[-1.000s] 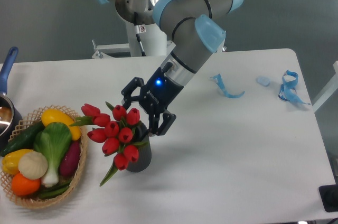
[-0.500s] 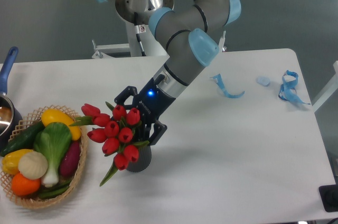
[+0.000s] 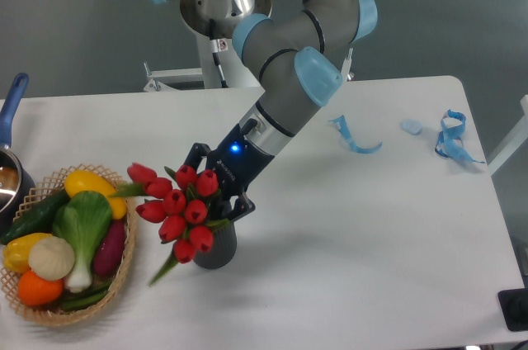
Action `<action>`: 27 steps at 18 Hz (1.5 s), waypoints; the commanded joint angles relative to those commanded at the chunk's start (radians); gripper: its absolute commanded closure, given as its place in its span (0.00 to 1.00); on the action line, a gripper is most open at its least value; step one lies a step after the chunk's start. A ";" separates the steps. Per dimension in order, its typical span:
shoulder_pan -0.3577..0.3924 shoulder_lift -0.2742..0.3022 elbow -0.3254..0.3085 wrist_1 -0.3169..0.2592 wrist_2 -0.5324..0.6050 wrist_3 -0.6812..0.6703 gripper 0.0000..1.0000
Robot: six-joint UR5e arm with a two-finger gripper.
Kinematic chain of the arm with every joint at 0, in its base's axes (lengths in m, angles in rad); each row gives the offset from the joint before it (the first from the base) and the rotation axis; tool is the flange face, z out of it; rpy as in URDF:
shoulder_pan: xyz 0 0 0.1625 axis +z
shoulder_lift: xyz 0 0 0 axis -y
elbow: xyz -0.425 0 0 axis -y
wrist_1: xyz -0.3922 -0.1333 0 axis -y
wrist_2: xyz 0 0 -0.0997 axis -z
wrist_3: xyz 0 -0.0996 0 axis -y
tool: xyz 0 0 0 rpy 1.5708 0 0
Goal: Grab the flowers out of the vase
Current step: 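Close the gripper around the tulip stems at the vase rim, then lift the gripped tulips up out of the dark vase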
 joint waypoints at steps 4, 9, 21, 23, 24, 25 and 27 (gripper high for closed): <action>0.003 0.003 0.009 0.000 -0.002 -0.029 0.60; 0.006 0.023 0.026 -0.008 -0.011 -0.100 0.60; 0.005 0.094 0.124 -0.012 -0.060 -0.313 0.60; 0.005 0.098 0.152 -0.012 -0.060 -0.339 0.60; 0.008 0.100 0.164 -0.014 -0.061 -0.354 0.60; 0.011 0.101 0.172 -0.014 -0.063 -0.371 0.60; 0.012 0.115 0.184 -0.014 -0.064 -0.403 0.60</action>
